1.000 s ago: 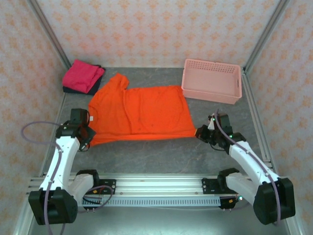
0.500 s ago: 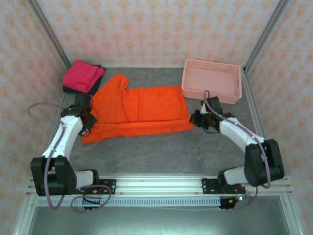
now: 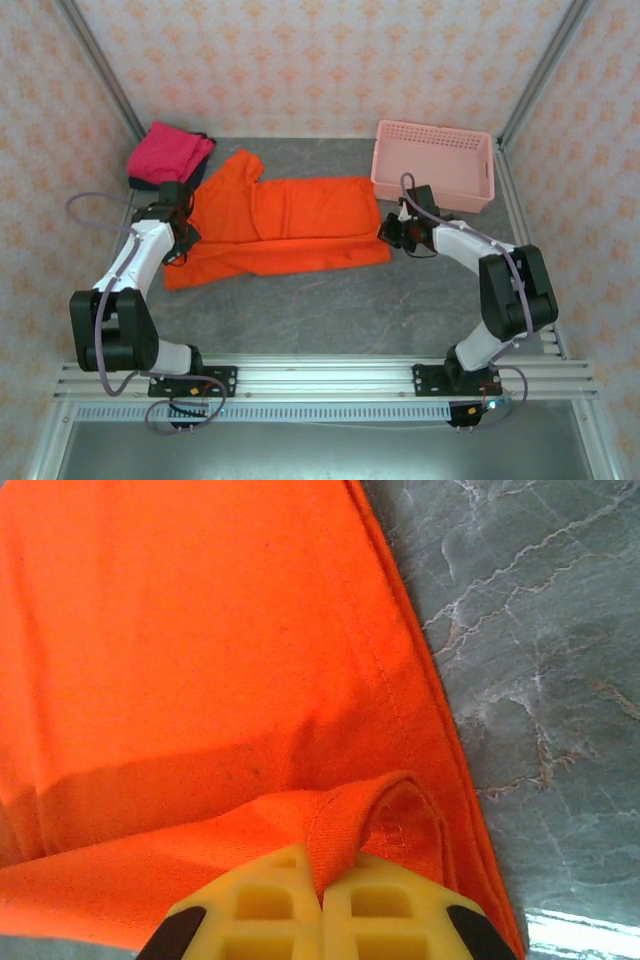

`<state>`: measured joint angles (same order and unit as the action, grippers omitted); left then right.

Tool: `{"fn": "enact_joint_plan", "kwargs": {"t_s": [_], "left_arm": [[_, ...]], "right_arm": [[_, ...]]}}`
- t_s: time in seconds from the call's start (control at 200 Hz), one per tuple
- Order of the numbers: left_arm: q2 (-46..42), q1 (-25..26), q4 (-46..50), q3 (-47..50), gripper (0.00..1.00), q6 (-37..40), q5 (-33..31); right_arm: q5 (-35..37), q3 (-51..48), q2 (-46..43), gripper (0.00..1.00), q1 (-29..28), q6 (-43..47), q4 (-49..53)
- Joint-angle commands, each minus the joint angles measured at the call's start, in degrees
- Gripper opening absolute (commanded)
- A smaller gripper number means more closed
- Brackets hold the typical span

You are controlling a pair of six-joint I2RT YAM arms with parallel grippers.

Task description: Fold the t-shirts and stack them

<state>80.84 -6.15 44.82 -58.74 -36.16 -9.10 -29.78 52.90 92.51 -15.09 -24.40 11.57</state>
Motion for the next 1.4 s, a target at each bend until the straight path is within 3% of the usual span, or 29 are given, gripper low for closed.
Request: {"fn": "enact_joint_plan", "kwargs": {"t_s": [0.0,0.66,1.016,1.081,1.176,1.256,1.391], "left_arm": [[2.21,0.77,-3.45,-3.40,0.00,-1.19,-4.15],[11.54,1.85,-4.57,-6.15,0.00,-0.46,-8.95],[18.39,2.10,-7.55,-8.99,0.00,-0.31,-7.08],[19.19,2.11,-7.27,-9.11,0.00,-0.66,-7.03],[19.46,2.11,-6.97,-8.96,0.28,-1.58,-6.21],[18.53,2.11,-7.35,-8.42,0.58,-1.65,-4.92],[15.64,2.11,-6.61,-8.06,0.79,-1.50,-4.78]], "right_arm": [[1.89,1.59,1.38,0.00,-0.11,0.25,-1.04],[2.38,3.30,7.24,0.00,-0.10,-0.73,-4.54],[2.83,3.74,8.85,0.00,-0.11,-0.89,-5.14],[2.77,3.77,9.00,0.10,-0.07,-0.79,-5.81],[2.55,3.87,8.15,0.33,-0.03,-0.71,-6.36],[2.31,3.62,5.93,0.43,-0.10,-0.77,-6.18],[3.29,1.78,0.69,0.50,0.00,-0.50,-5.58]]}}
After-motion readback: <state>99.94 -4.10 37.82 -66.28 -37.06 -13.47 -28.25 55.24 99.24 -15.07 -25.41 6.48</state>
